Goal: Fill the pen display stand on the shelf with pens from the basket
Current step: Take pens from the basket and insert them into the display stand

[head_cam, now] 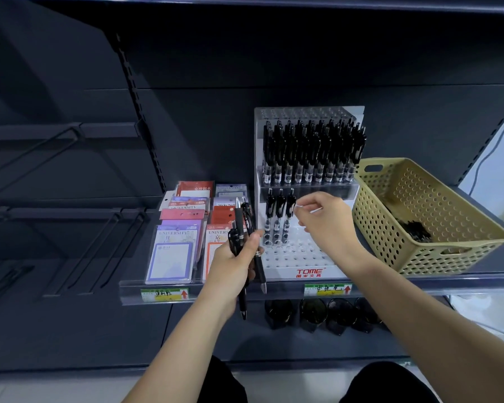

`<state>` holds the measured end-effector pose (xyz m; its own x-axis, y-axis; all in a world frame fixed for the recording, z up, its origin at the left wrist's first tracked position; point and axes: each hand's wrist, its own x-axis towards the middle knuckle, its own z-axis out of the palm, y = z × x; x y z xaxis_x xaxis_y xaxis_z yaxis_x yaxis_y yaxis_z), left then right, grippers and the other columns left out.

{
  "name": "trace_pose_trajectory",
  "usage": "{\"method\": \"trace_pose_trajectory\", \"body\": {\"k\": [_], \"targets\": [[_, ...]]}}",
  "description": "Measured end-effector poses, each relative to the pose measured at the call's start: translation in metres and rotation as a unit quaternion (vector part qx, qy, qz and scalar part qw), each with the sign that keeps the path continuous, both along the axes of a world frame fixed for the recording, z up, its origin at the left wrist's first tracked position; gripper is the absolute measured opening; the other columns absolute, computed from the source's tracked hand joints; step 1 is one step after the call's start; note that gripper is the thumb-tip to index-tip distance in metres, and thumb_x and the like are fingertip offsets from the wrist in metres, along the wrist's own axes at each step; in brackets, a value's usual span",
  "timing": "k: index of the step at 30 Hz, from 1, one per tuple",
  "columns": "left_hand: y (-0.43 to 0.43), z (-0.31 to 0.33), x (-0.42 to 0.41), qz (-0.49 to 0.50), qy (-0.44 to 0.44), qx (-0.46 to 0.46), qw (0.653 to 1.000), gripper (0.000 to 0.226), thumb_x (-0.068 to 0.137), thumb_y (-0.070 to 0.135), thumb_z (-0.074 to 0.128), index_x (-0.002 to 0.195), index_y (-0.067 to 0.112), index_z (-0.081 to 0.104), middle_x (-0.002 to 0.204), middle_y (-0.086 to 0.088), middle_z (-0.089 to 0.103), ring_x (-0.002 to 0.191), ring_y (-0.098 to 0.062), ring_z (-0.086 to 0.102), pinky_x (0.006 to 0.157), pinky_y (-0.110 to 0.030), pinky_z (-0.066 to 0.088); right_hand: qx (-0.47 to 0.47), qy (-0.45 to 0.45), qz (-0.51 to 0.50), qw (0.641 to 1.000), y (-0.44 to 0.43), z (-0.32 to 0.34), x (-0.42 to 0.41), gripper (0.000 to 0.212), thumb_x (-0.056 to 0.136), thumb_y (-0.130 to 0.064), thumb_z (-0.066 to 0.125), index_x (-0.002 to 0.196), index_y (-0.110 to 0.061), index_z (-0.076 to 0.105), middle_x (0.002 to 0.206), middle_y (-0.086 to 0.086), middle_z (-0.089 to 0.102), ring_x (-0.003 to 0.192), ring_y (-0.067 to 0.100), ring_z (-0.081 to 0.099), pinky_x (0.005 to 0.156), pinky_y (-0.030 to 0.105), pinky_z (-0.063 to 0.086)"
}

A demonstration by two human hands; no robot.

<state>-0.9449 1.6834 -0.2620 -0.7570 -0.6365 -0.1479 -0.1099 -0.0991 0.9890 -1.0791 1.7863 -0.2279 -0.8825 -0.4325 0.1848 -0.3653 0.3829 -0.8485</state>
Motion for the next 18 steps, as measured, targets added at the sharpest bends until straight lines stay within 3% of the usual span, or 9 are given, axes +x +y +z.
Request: {"method": "trace_pose_trajectory", "body": {"k": [2, 4, 7, 14, 18], "targets": [[0.004, 0.002, 0.000, -0.007, 0.000, -0.006, 1.000, 0.026, 0.086, 0.044, 0.057, 0.102, 0.027, 0.069, 0.083, 0.007, 0.066, 0.069, -0.010, 0.053, 0.062, -0.022, 0.043, -0.009, -0.016, 0.034, 0.999, 0.003, 0.005, 0.011, 0.009, 0.089, -0.020, 0.059, 0.086, -0.020, 0.067, 0.080, -0.001, 0.067, 0.072, 0.010, 0.066, 0.057, 0.026, 0.051], [0.008, 0.003, -0.001, -0.013, 0.006, -0.006, 1.000, 0.019, 0.085, 0.041, 0.061, 0.091, 0.025, 0.069, 0.066, 0.015, 0.061, 0.056, -0.004, 0.049, 0.056, -0.023, 0.038, -0.017, -0.040, 0.080, 0.996, 0.005, 0.009, 0.022, 0.010, 0.089, -0.022, 0.061, 0.082, -0.022, 0.068, 0.077, 0.001, 0.068, 0.063, 0.007, 0.064, 0.060, 0.031, 0.053], [0.012, 0.004, -0.002, -0.027, 0.016, -0.011, 0.999, 0.011, 0.085, 0.033, 0.065, 0.077, 0.025, 0.063, 0.049, 0.018, 0.053, 0.048, -0.001, 0.046, 0.053, -0.022, 0.034, -0.031, -0.069, 0.129, 0.989, 0.006, 0.011, 0.030, 0.009, 0.085, -0.026, 0.067, 0.083, -0.017, 0.070, 0.076, 0.002, 0.068, 0.059, 0.005, 0.062, 0.056, 0.025, 0.052], [0.016, -0.001, -0.005, -0.022, 0.015, -0.026, 0.999, 0.013, 0.079, 0.025, 0.072, 0.086, 0.016, 0.067, 0.046, 0.019, 0.053, 0.044, 0.005, 0.048, 0.053, -0.016, 0.036, -0.033, -0.118, 0.127, 0.984, 0.013, 0.007, 0.031, 0.008, 0.083, -0.012, 0.068, 0.081, -0.005, 0.067, 0.074, 0.010, 0.068, 0.059, 0.007, 0.064, 0.056, 0.018, 0.052], [0.017, 0.000, -0.005, -0.021, 0.008, -0.041, 0.999, 0.008, 0.086, 0.030, 0.064, 0.085, 0.023, 0.069, 0.046, 0.017, 0.053, 0.045, -0.001, 0.046, 0.051, -0.019, 0.036, -0.031, -0.136, 0.115, 0.984, 0.023, 0.011, 0.022, 0.006, 0.086, -0.015, 0.065, 0.083, -0.010, 0.066, 0.074, 0.005, 0.070, 0.068, 0.013, 0.069, 0.069, 0.029, 0.058]]}}
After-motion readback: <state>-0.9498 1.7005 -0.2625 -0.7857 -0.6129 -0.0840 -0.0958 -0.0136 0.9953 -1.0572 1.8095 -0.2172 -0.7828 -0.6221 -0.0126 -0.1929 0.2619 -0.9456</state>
